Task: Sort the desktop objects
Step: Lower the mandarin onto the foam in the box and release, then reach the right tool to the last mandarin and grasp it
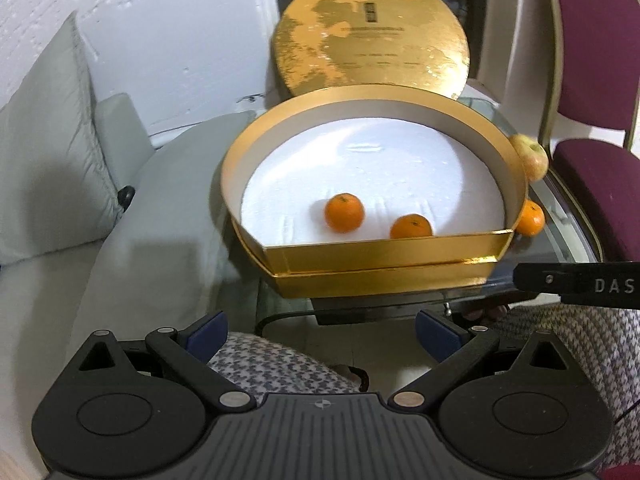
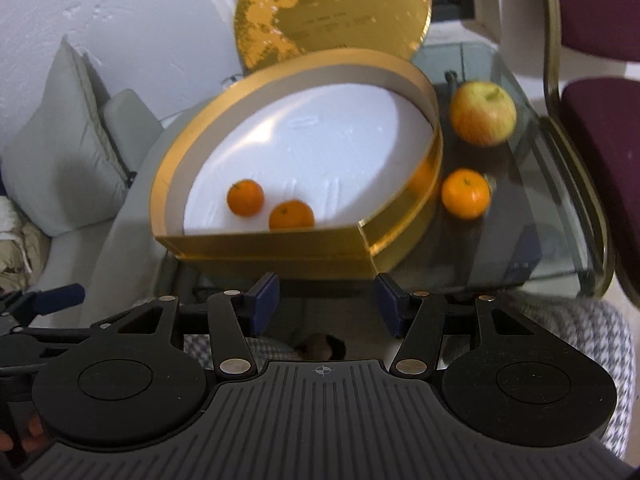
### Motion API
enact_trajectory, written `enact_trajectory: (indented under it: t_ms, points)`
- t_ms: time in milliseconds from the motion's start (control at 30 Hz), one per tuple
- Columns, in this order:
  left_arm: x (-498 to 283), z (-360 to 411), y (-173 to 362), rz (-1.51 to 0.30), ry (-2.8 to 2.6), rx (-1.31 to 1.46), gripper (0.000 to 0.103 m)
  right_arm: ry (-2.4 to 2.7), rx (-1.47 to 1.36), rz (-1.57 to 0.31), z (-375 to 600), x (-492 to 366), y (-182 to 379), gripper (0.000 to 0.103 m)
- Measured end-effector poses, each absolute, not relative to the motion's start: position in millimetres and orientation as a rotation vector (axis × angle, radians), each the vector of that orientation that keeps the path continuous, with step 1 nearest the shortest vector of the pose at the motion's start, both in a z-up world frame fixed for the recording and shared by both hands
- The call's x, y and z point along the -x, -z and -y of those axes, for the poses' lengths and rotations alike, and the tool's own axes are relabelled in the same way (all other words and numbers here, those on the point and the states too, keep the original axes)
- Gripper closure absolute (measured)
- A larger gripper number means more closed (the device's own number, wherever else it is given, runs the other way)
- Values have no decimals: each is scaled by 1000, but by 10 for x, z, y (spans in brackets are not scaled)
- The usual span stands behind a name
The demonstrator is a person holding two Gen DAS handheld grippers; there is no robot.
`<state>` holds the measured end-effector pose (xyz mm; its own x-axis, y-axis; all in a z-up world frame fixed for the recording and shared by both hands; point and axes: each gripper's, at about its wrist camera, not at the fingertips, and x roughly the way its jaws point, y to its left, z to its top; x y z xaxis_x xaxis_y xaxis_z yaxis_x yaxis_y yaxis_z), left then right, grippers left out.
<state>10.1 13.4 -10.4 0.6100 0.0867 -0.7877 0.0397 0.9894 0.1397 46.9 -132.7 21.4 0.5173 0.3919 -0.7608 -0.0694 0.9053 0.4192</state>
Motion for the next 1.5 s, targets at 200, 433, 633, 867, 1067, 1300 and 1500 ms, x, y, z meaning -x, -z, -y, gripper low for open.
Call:
enact_trajectory:
  t_ms: [200, 433, 633, 867, 1067, 1300, 1500]
  points:
    - [-127, 14, 140, -928, -12, -208, 2, -281, -394, -998, 1434, -423, -114, 44]
    - [-237, 162, 166, -932, 9, -272, 2, -264, -436, -999, 1583, -412, -19, 44]
    - [-385, 290, 192, -931, 26, -300, 2, -197, -499, -1000, 1824, -470, 127, 44]
    - [-544, 443, 269, -947, 57, -315, 2, -129, -551, -1001, 2059, -666, 314, 44]
    - [-692, 467, 340, -966, 54, -306, 2, -60, -591, -981, 2199, -976, 407, 44]
    - [-838, 401, 401, -983, 29, -279, 2, 6, -632, -985, 2275, -1321, 548, 44]
    - [-908, 383, 440, -993, 37, -268, 2, 38, -643, -993, 2291, -1515, 667, 45]
